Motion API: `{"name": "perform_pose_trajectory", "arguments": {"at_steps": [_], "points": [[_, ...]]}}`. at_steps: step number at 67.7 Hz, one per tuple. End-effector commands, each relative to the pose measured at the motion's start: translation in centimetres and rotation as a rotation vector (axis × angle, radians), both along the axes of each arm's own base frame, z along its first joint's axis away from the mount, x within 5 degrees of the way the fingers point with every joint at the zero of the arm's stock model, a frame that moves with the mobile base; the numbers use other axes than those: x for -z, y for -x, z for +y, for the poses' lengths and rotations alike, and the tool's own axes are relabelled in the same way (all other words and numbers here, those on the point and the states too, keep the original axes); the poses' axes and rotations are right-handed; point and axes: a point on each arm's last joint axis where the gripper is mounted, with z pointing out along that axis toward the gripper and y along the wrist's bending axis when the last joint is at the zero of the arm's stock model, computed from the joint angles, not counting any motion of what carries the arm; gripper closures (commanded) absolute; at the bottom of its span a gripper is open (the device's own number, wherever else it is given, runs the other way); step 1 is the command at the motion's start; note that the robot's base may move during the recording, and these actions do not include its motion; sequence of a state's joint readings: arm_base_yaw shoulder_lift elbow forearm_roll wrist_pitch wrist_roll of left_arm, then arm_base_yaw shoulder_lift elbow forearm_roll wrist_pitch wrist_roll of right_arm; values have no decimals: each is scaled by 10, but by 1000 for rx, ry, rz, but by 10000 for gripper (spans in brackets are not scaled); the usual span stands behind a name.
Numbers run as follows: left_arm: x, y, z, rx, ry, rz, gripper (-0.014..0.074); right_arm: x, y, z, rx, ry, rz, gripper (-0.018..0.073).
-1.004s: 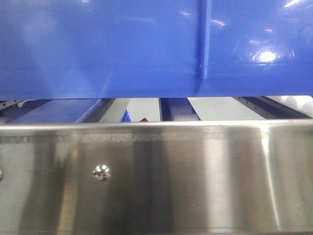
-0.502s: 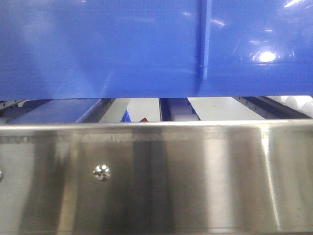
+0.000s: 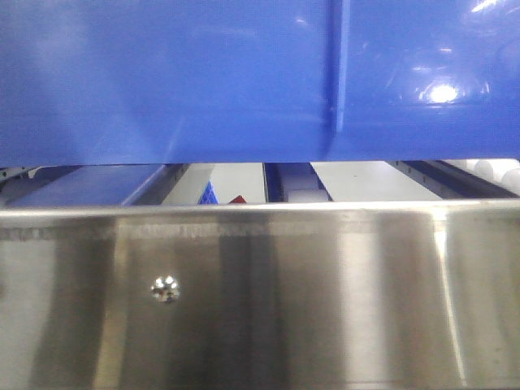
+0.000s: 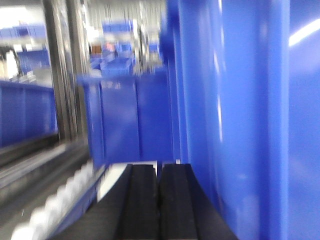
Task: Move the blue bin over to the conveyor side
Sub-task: 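Grip the rim of the large blue bin with both grippers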
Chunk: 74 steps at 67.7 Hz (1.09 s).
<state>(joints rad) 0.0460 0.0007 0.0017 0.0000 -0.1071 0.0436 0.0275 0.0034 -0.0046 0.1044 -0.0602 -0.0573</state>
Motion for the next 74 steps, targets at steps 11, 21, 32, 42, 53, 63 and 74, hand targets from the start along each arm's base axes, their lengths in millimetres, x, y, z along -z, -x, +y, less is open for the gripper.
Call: {"name": "perform_pose_trajectory", "arguments": {"at_steps": [11,21,32,42,53,63,74], "points": [[-60,17,-1,-2,-4,-74,612,-69,22,2,-22,0,-43,638],[-118,42,-1,-19,-34,-15,523,-120,40,2,-33,4,-91,374],[-168,49,-1,-12,-28,49,289,-163,37,2,-34,4,-117,36],[-201,32,-1,13,-27,93,115,-180,11,3,-34,5,-50,0],[-222,4,-2,40,-13,147,77,-195,-15,6,-71,6,11,0],[-233,-14,-6,95,-5,249,78,-216,-36,19,-196,24,141,0],[-237,-36,-9,116,54,411,78,-231,-63,41,-332,70,340,0]]}}
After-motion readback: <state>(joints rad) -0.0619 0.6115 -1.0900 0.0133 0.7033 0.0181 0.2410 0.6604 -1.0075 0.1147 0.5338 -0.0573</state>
